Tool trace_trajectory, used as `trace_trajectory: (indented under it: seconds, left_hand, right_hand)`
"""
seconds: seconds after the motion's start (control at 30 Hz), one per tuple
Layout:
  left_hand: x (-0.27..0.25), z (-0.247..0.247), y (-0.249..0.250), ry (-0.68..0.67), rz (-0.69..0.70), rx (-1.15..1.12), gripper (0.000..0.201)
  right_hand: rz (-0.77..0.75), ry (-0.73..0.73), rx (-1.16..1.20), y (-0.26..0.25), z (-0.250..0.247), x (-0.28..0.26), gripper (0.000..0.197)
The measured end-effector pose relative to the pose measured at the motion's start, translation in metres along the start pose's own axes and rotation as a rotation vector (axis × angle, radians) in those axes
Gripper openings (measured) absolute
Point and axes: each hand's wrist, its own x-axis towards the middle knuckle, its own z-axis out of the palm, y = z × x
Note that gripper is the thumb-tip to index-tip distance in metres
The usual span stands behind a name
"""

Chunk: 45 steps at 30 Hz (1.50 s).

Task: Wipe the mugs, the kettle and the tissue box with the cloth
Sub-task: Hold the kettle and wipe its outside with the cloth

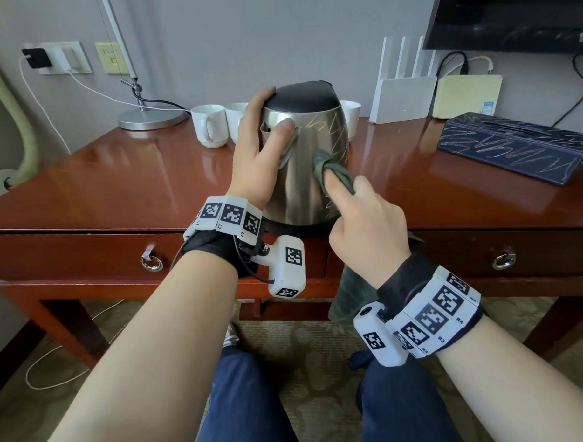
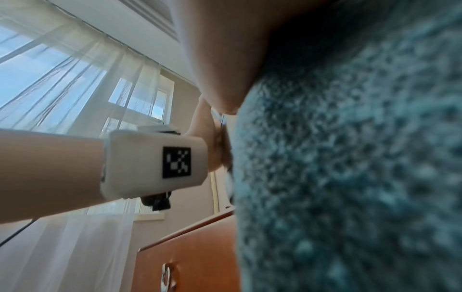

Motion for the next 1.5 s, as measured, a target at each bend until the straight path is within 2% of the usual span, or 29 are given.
trace_trajectory:
  seconds: [0.13, 0.27, 0.4, 0.57, 0.73, 0.83, 0.97, 1.07, 1.27, 1.4, 1.5]
  left_hand:
    - [0.000, 0.000, -0.001, 0.003, -0.011, -0.015, 0.058]
    - [0.001, -0.001, 0.000, -0.008, -0.027, -0.015, 0.059]
    - [0.001, -0.001, 0.002, -0.005, -0.023, -0.010, 0.059]
    - [0.000, -0.001, 0.004, -0.009, -0.011, -0.021, 0.058]
    - [-0.002, -0.001, 0.004, -0.002, -0.020, 0.002, 0.058]
    - [-0.004, 0.000, 0.008, 0.010, -0.025, 0.013, 0.059]
    - [-0.004, 0.000, 0.011, 0.003, -0.031, 0.021, 0.058]
    - [-0.004, -0.001, 0.011, -0.002, -0.028, 0.012, 0.057]
    - [-0.007, 0.000, 0.010, 0.031, -0.031, 0.009, 0.053]
    - [-0.009, 0.002, 0.013, 0.057, -0.064, -0.009, 0.055]
    - [-0.006, 0.002, 0.009, 0.063, -0.110, -0.039, 0.045]
  right_hand:
    - [0.040, -0.009, 0.014, 0.001, 0.000, 0.000, 0.066]
    - [-0.010, -0.042, 0.003, -0.006, -0.002, 0.001, 0.066]
    - [-0.050, -0.012, -0.050, -0.013, -0.011, 0.021, 0.066]
    - [0.009, -0.061, -0.117, -0.019, -0.024, 0.040, 0.069]
    - [0.087, -0.065, -0.113, -0.009, -0.019, 0.030, 0.067]
    - [0.042, -0.032, -0.053, -0.014, -0.011, 0.019, 0.062]
    - [-0.056, 0.005, -0.025, -0.020, -0.004, 0.019, 0.065]
    - [-0.044, 0.047, -0.044, -0.021, -0.009, 0.031, 0.066]
    - [0.012, 0.022, -0.036, -0.012, -0.010, 0.026, 0.064]
    - [-0.047, 0.035, -0.023, -0.009, 0.005, 0.008, 0.063]
    - [-0.097, 0.003, -0.020, -0.004, 0.011, -0.001, 0.064]
